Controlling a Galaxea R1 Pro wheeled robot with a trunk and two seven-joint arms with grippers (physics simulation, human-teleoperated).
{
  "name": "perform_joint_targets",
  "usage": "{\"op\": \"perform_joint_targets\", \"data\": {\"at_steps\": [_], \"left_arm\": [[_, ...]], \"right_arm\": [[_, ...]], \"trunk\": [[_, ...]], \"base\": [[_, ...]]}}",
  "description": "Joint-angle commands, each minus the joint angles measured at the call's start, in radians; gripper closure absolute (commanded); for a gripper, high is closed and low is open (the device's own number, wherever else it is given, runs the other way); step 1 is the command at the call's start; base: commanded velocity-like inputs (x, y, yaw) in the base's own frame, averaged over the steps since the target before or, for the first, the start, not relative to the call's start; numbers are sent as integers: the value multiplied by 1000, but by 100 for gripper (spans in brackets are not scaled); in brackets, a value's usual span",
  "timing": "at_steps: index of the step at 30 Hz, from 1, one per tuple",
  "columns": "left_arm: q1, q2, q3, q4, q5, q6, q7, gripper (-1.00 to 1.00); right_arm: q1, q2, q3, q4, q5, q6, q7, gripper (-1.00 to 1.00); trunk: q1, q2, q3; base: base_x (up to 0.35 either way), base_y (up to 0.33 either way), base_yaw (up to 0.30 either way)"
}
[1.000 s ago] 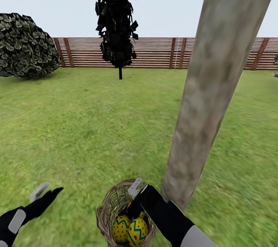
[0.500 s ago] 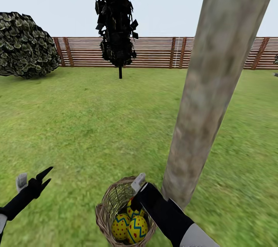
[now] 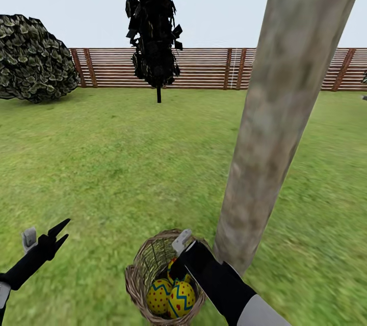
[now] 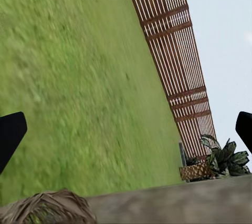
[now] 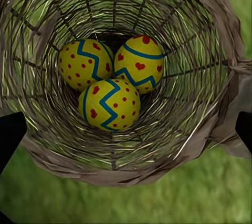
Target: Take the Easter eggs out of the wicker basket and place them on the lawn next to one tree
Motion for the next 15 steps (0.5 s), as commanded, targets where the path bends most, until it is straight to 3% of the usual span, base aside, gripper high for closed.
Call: {"op": "perform_joint_targets", "data": {"at_steps": [1,15], "left_arm": [[-1,-1,2,0,3,8,-2,-100],[-1,3,4,4,5,8,-2,-100]], "right_arm": [[-1,0,1,-5,11,3,8,-100],[-1,0,1,-11,11,-3,9,-100]], "trunk": [[4,-8,-4],[57,-106,-48]], "base": [[0,0,0],[0,0,0]]}}
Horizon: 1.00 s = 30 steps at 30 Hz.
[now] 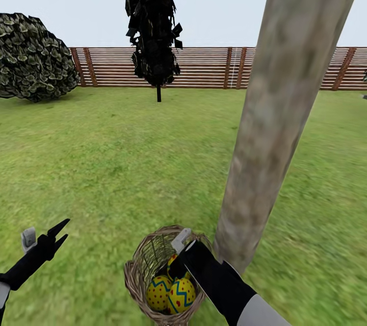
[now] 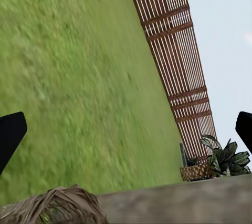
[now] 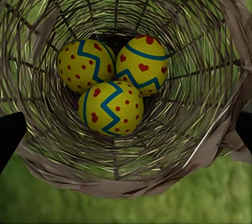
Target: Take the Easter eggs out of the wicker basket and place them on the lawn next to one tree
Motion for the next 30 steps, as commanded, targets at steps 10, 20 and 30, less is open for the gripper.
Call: {"op": "perform_joint_targets", "data": {"at_steps": [10,20,30], "left_arm": [[-1,0,3,5,23,8,-1,-100],[-1,-2,1,6,23,7,0,-100],[-1,-9,-1,6,22,6,1,-100]], "right_arm": [[-1,0,0,0,11,2,8,-100],[-1,0,1,1,3,13,7,-100],[-54,0,1,69,-48,16,4,-100]], "trunk": [[38,-71,-32],[77,-141,-64],[115,-211,-95]], "base": [[0,0,0],[0,0,0],[0,0,0]]}}
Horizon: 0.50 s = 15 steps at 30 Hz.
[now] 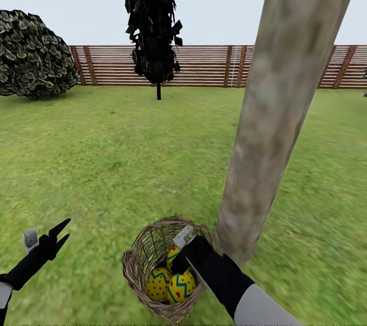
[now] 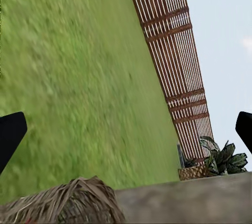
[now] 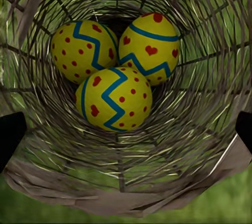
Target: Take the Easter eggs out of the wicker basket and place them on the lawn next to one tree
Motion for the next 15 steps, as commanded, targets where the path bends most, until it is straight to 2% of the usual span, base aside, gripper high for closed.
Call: {"op": "perform_joint_targets", "data": {"at_steps": [1,7,10,15], "left_arm": [[-1,0,2,0,3,8,-2,-100],[-1,0,2,0,4,8,-2,-100],[-1,-1,3,0,3,6,-2,-100],[-1,-3,4,-3,5,-3,-4,-100]], "right_arm": [[-5,0,1,2,-12,4,7,-100],[-25,0,1,4,-37,3,1,-100],[-27,0,1,4,-64,3,1,-100],[-27,0,1,4,-108,4,0,-100]], "trunk": [[4,-8,-4],[27,-50,-23],[38,-71,-32],[38,-71,-32]], "base": [[0,0,0],[0,0,0],[0,0,0],[0,0,0]]}}
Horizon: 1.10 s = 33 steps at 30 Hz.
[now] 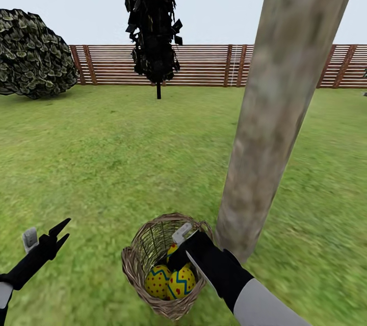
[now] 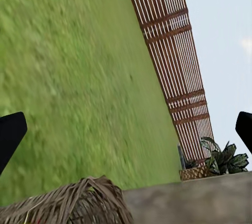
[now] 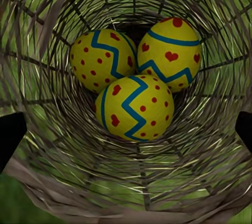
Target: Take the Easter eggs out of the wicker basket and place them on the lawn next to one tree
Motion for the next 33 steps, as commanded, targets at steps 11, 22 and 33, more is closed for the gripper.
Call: {"op": "perform_joint_targets", "data": {"at_steps": [11,22,33], "left_arm": [[-1,-2,2,4,3,6,-1,-100],[-1,-8,1,3,3,3,-1,-100],[-1,-10,2,4,4,4,-1,-100]], "right_arm": [[0,0,0,0,-7,4,-1,-100],[1,0,-3,7,-56,6,-88,-100],[1,0,-4,37,-490,-12,-515,-100]], "trunk": [[0,0,-1],[0,0,-1],[0,0,-1]], "base": [[71,115,0],[12,19,0],[0,0,0]]}}
